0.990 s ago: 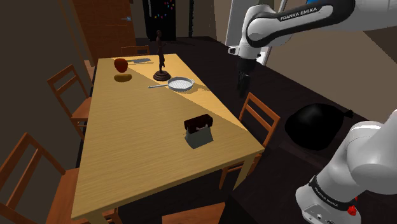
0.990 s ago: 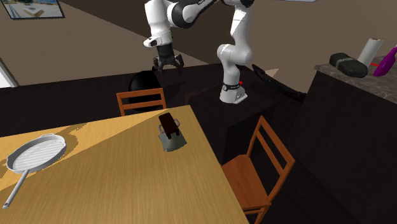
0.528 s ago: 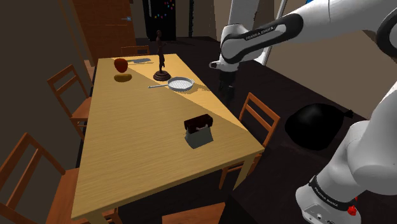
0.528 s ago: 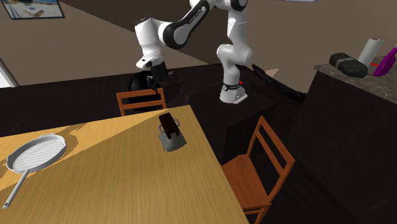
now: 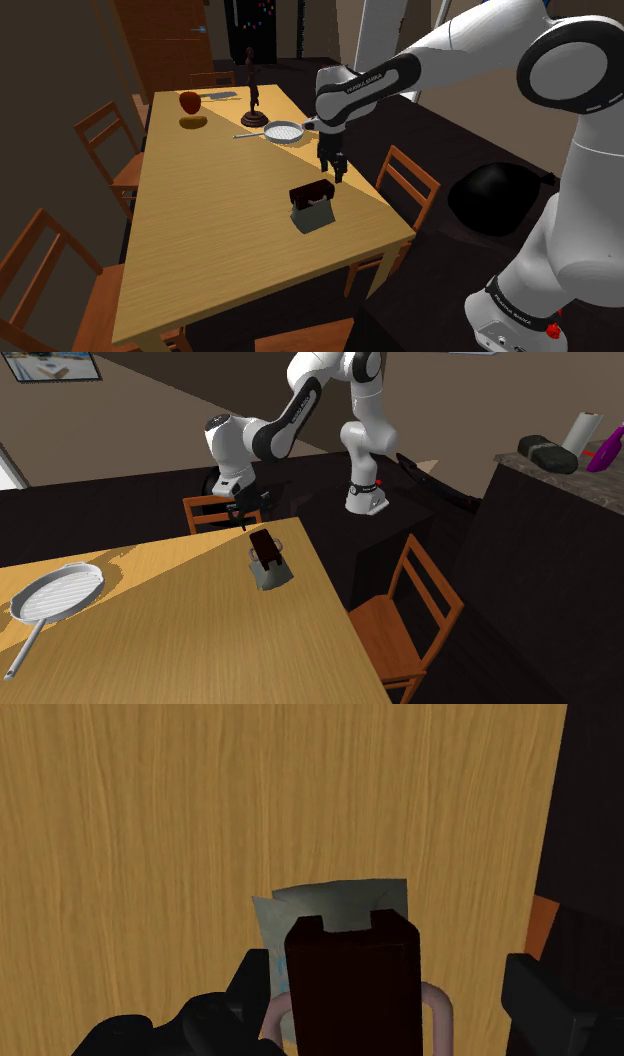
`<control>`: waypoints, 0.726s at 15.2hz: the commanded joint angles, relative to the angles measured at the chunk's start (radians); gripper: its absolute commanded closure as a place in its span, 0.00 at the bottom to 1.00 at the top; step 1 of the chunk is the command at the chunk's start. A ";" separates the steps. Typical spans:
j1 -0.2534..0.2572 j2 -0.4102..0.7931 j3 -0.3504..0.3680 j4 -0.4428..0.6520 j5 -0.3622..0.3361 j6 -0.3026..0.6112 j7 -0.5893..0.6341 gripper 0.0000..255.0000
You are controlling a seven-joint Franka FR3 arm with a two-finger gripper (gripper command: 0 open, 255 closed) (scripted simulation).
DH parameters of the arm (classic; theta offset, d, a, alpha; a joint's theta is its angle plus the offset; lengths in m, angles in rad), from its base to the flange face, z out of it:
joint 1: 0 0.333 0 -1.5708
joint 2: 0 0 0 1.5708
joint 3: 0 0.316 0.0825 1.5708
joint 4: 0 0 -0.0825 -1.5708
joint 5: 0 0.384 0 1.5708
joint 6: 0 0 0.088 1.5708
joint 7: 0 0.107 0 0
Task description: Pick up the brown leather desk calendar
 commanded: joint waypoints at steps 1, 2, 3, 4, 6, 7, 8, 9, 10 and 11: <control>-0.001 0.024 0.004 0.003 0.002 0.020 -0.013 0.00; -0.001 0.032 0.004 -0.001 0.004 0.031 -0.014 0.00; -0.001 0.039 0.005 -0.005 0.005 0.042 -0.016 0.00; -0.002 0.047 0.006 -0.008 0.007 0.053 -0.017 0.00; -0.003 0.067 0.007 -0.016 0.012 0.081 -0.021 0.00; -0.003 0.067 0.007 -0.016 0.012 0.081 -0.021 0.00; -0.003 0.067 0.007 -0.016 0.012 0.081 -0.021 0.00; -0.003 0.068 0.008 -0.015 0.012 0.081 -0.020 1.00; -0.003 0.068 0.008 -0.015 0.012 0.081 -0.020 1.00; -0.003 0.067 0.007 -0.016 0.012 0.081 -0.021 1.00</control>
